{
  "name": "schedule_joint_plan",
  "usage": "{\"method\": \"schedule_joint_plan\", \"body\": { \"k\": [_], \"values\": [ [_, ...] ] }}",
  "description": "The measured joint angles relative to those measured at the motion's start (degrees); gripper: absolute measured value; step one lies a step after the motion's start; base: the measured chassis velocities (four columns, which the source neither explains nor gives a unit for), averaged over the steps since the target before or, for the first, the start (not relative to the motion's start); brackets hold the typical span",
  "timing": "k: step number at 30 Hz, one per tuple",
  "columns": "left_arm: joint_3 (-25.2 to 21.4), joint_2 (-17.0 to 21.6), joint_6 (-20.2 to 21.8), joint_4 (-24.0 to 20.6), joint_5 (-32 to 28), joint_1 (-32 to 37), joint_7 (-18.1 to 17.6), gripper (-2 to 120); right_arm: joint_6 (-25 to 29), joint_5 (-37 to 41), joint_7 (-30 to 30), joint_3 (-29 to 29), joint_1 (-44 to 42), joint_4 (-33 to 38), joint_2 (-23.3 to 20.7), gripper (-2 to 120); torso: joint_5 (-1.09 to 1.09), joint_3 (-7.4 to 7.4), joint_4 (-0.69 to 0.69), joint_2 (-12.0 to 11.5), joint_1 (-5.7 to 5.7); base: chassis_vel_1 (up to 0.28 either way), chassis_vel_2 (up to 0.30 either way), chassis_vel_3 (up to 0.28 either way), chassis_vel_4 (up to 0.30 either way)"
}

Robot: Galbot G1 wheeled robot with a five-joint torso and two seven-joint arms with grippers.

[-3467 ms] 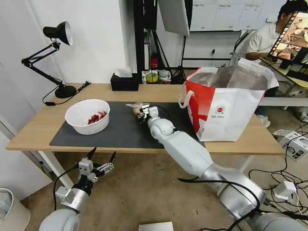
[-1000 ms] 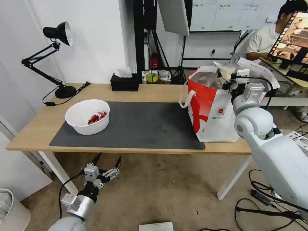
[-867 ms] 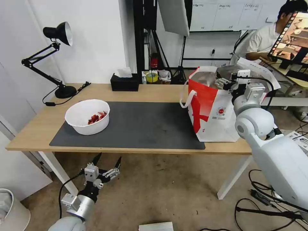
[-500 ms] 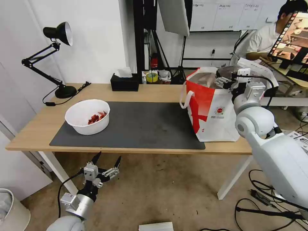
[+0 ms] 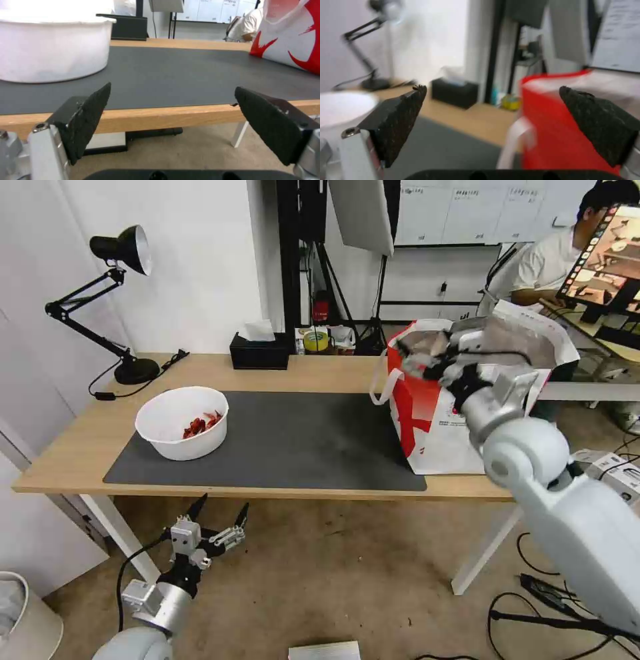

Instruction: Pick up the trash from the table and place it into the takeout bag.

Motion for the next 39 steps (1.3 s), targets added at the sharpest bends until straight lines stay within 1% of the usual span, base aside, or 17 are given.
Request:
{"method": "schedule_joint_plan", "body": {
  "k": [1, 6, 10, 13, 14, 16, 17, 20, 24, 27, 34, 39],
  "values": [
    [-0.2, 0.0, 0.0, 0.0, -0.1, 0.0, 0.0, 100, 0.2, 0.0, -0.3, -0.7, -1.3, 1.2, -0.8, 100, 0.00, 0.00, 0.00, 0.0, 0.00, 0.000, 0.000, 0.000, 0.000],
    [-1.2, 0.0, -0.1, 0.0, -0.3, 0.3, 0.0, 100, 1.1, -0.5, -0.2, -2.1, -5.4, 4.0, -1.7, 100, 0.00, 0.00, 0.02, 0.0, 0.00, 0.000, 0.000, 0.000, 0.000],
    [-1.7, 0.0, -0.1, -0.3, -0.5, 0.4, 0.0, 100, 2.6, -3.2, -0.1, -2.7, -11.1, 5.8, -2.1, 100, 0.00, 0.00, 0.00, 0.0, 0.00, 0.000, 0.000, 0.000, 0.000],
    [-2.0, 0.0, -0.2, -0.4, -0.6, 0.8, 0.0, 100, 4.6, -6.3, 0.6, -2.6, -18.6, 6.3, -1.4, 100, 0.01, 0.00, 0.00, 0.0, 0.00, 0.000, 0.000, 0.000, 0.000],
    [-2.0, 0.0, -0.2, -0.4, -0.6, 0.8, 0.0, 100, 4.6, -6.3, 0.6, -2.6, -18.6, 6.3, -1.4, 100, 0.01, 0.00, 0.00, 0.0, 0.00, 0.000, 0.000, 0.000, 0.000],
    [-2.1, 0.0, -0.2, -0.4, -0.6, 0.9, 0.0, 100, 6.1, -8.2, 1.6, -2.6, -23.0, 5.4, -0.5, 100, 0.01, 0.00, 0.00, 0.0, 0.00, 0.000, 0.000, 0.000, 0.000],
    [-2.1, 0.0, -0.2, -0.4, -0.6, 0.9, 0.0, 100, 6.1, -8.2, 1.6, -2.6, -23.0, 5.4, -0.5, 100, 0.01, 0.00, 0.00, 0.0, 0.00, 0.000, 0.000, 0.000, 0.000],
    [-2.2, -0.1, -0.3, -0.5, -0.6, 1.2, 0.0, 100, 8.6, -10.1, 3.6, -2.6, -27.4, 3.9, 0.9, 100, 0.01, 0.00, 0.00, 0.0, -0.01, 0.000, 0.000, 0.000, 0.000],
    [-2.2, -0.2, -0.3, -0.6, -0.6, 1.3, 0.0, 100, 9.9, -10.9, 4.5, -2.5, -28.8, 3.2, 1.6, 100, 0.01, 0.00, 0.00, 0.0, 0.00, 0.000, 0.000, 0.000, 0.000],
    [-2.3, -0.2, -0.4, -0.8, -0.5, 1.4, 0.0, 100, 12.9, -14.0, 6.1, -2.1, -30.5, 1.6, 2.5, 100, 0.01, 0.00, 0.00, 0.0, 0.00, 0.000, 0.000, 0.000, 0.000],
    [-2.3, -0.3, -0.4, -0.8, -0.5, 1.5, 0.0, 100, 14.3, -17.4, 8.2, -2.0, -31.9, 0.4, 3.5, 100, 0.01, 0.00, 0.00, 0.0, 0.00, 0.000, 0.000, 0.000, 0.000],
    [-2.3, -0.2, -0.4, -0.8, -0.5, 1.5, 0.0, 100, 14.4, -18.1, 9.6, -2.2, -32.6, 0.4, 4.2, 100, 0.01, 0.00, 0.01, 0.0, 0.00, 0.000, 0.000, 0.000, 0.000]
  ]
}}
